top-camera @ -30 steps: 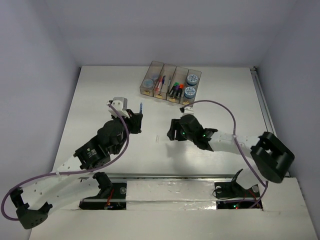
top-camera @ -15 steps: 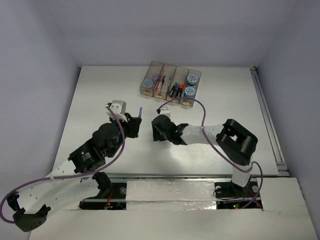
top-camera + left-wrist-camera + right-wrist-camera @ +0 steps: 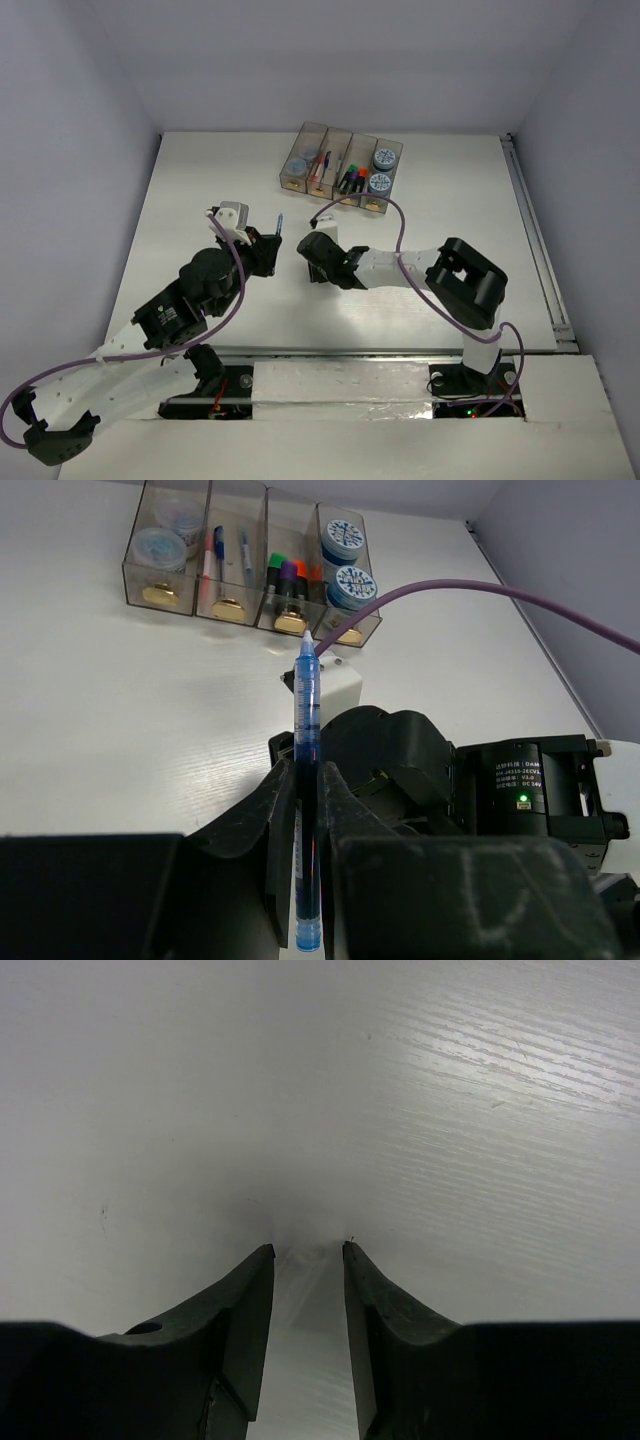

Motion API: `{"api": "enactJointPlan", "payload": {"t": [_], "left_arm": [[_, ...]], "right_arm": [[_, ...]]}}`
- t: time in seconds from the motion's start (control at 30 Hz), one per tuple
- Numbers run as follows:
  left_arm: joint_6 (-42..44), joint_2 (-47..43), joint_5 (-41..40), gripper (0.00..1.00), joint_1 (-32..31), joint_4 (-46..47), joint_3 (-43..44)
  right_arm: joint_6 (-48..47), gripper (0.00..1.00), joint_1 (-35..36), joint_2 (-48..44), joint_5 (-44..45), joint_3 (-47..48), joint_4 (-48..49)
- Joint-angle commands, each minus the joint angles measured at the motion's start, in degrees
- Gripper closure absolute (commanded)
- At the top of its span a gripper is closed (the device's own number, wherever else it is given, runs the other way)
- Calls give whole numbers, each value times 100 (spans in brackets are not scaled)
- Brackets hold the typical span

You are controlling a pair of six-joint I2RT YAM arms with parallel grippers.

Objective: Sort the stationery into containers
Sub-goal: Close the pen cap on the pen.

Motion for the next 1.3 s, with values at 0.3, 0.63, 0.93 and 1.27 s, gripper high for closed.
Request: {"api": "enactJointPlan", "payload": {"t": [0.3, 0.63, 0.93, 1.27], "left_arm": [[23, -43, -93, 100, 17, 144, 67], [-13, 18, -67, 100, 17, 188, 41], [-30, 9, -41, 100, 17, 206, 32], [-39, 0, -41, 100, 17, 206, 5]], "right_arm": [[204, 65, 165, -103, -43, 74, -313], [328, 47, 218, -428, 97, -154, -366], [433, 52, 218, -543, -201, -269, -156], [346, 54, 218, -200, -193, 12, -85]]}}
